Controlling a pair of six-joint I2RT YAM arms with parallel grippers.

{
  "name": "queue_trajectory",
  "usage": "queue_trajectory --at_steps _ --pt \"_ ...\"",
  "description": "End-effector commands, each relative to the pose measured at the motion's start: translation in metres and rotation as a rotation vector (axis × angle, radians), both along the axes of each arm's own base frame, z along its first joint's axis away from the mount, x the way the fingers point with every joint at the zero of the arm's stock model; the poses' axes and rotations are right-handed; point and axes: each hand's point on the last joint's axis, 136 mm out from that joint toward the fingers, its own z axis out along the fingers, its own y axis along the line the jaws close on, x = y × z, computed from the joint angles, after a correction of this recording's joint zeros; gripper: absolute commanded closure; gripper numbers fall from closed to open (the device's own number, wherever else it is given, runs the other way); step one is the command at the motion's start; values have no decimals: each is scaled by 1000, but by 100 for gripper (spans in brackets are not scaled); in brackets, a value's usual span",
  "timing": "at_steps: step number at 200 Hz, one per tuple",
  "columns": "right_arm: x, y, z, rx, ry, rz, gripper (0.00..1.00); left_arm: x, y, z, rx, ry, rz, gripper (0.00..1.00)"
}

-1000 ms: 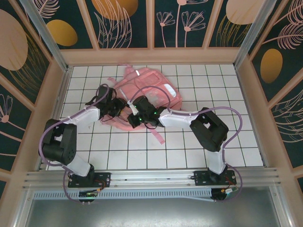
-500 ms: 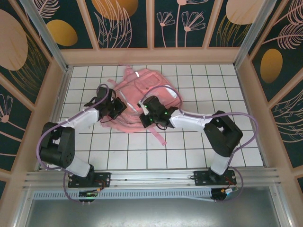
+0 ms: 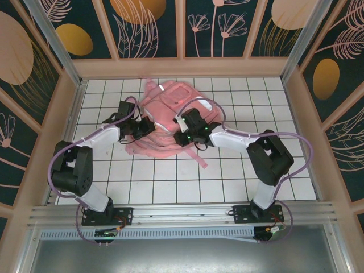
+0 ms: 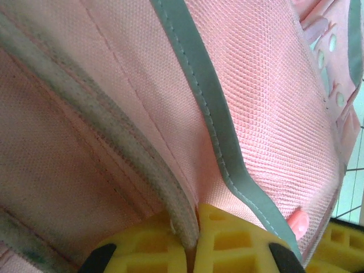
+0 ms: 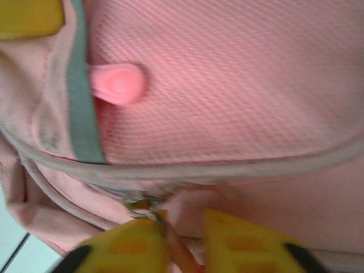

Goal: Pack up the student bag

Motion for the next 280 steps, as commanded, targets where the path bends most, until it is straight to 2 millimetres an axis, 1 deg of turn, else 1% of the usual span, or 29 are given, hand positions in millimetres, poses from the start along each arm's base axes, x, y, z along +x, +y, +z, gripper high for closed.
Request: queue_trajectory --at_steps 1,6,11,17,26,28,30,31,34,38,41,43,49,58,71,82,100,110,123,150,166,179,193,207,221,235,251,260,280 --pt "29 -90 1 -134 -25 -213 64 -20 41 -19 144 87 3 100" --pt "28 -89 8 -105 -34 -200 59 -20 40 -16 140 84 0 94" --pt "28 -89 17 -78 -51 -192 56 -21 41 -15 141 85 7 82" --pt "28 -89 28 -49 -78 -192 53 -11 39 2 131 40 16 72" --pt "28 -90 50 14 -123 -194 45 -3 39 23 121 -28 22 62" --pt "28 -90 55 33 -132 -192 36 -1 39 28 121 -46 24 61" --pt "27 -89 60 51 -139 -186 12 1 39 34 121 -64 26 59" --pt "26 -89 61 60 -141 -183 7 2 39 37 120 -75 28 59" --pt "24 -87 73 94 -162 -172 2 4 39 46 120 -105 31 57" --pt "27 -94 85 137 -182 -185 1 8 41 58 125 -147 37 35" --pt "28 -97 93 165 -199 -190 1 10 42 67 129 -177 39 8" --pt "29 -99 98 181 -211 -195 1 12 43 74 134 -200 44 3" --pt "31 -110 120 224 -275 -231 1 17 48 91 161 -260 60 1" --pt "35 -128 140 242 -363 -305 1 23 61 117 217 -353 111 1" --pt "40 -169 174 245 -539 -473 1 28 87 142 328 -477 200 1" --pt "38 -206 190 239 -664 -622 1 27 103 160 446 -632 209 1" --pt "27 -260 204 251 -819 -788 1 11 146 151 676 -826 342 1" --pt "21 -279 201 215 -891 -815 1 -4 175 144 766 -908 493 1" --pt "13 -294 185 131 -972 -807 1 -23 192 127 822 -987 553 1" --pt "5 -318 138 108 -928 -909 1 -24 187 80 898 -921 384 1" --pt "1 -324 111 141 -886 -911 1 -18 194 65 877 -871 410 1" --pt "-1 -329 93 136 -877 -914 1 -11 184 60 787 -903 348 1" --pt "6 -325 78 116 -855 -855 1 -6 176 60 720 -947 331 1" --pt "12 -331 70 114 -856 -870 1 0 169 57 674 -987 294 1" --pt "24 -328 72 123 -873 -843 1 11 170 56 686 -988 276 1" --pt "37 -329 75 110 -906 -827 1 19 183 56 701 -980 342 1" --pt "53 -339 55 98 -843 -873 1 22 187 44 672 -971 341 1" --pt "53 -341 46 128 -822 -858 1 16 186 44 670 -988 341 1" --pt "52 -343 45 142 -820 -851 1 13 182 43 656 -1018 319 1"
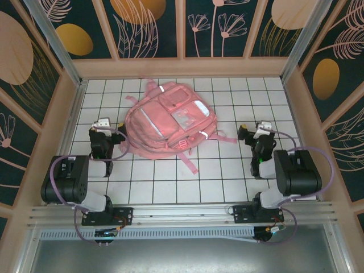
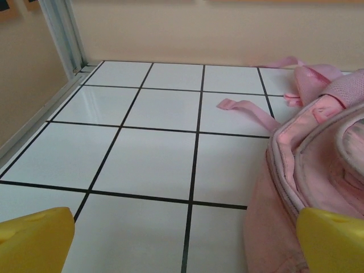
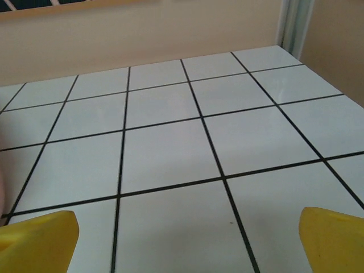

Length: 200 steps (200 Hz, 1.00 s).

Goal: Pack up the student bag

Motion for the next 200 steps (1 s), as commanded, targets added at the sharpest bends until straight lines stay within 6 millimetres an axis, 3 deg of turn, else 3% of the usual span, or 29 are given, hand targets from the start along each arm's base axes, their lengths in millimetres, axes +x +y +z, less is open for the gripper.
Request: queue_trajectory --at_steps 1,200 --pt "7 0 30 22 -132 33 1 2 -9 26 -16 -125 -61 1" --pt "11 3 29 21 -117 41 1 2 -2 27 -23 -128 -19 1"
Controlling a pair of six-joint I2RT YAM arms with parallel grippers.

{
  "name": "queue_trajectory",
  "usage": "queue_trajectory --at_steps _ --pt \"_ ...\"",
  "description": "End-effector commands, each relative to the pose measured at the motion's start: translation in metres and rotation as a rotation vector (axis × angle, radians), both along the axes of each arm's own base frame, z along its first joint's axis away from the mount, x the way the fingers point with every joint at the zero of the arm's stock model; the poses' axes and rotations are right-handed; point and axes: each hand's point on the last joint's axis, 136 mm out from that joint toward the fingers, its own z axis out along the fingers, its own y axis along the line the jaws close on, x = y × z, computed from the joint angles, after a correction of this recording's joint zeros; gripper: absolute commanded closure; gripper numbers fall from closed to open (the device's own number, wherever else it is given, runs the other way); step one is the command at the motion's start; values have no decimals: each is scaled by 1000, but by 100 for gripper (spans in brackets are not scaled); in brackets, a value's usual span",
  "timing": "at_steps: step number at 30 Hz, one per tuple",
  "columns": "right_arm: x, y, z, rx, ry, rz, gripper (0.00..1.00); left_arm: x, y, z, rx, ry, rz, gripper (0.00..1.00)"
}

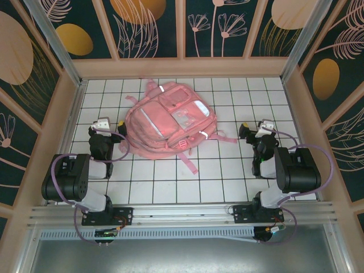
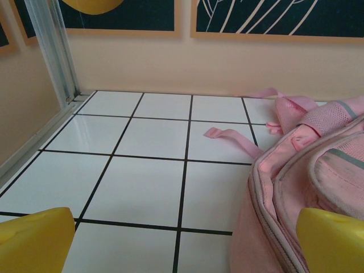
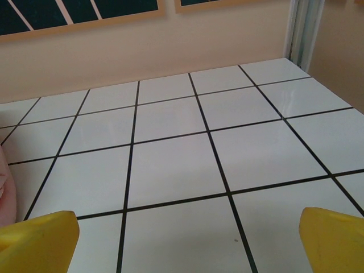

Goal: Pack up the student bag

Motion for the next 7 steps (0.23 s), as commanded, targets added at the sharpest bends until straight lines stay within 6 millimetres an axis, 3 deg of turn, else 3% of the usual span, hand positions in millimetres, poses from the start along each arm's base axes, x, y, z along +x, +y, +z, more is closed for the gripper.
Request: queue_trajectory --at_steps 1,7 --pt "7 2 18 4 -69 6 1 0 2 10 -19 -44 8 1" --pt "6 2 19 3 -73 7 1 0 2 10 -19 -45 9 1"
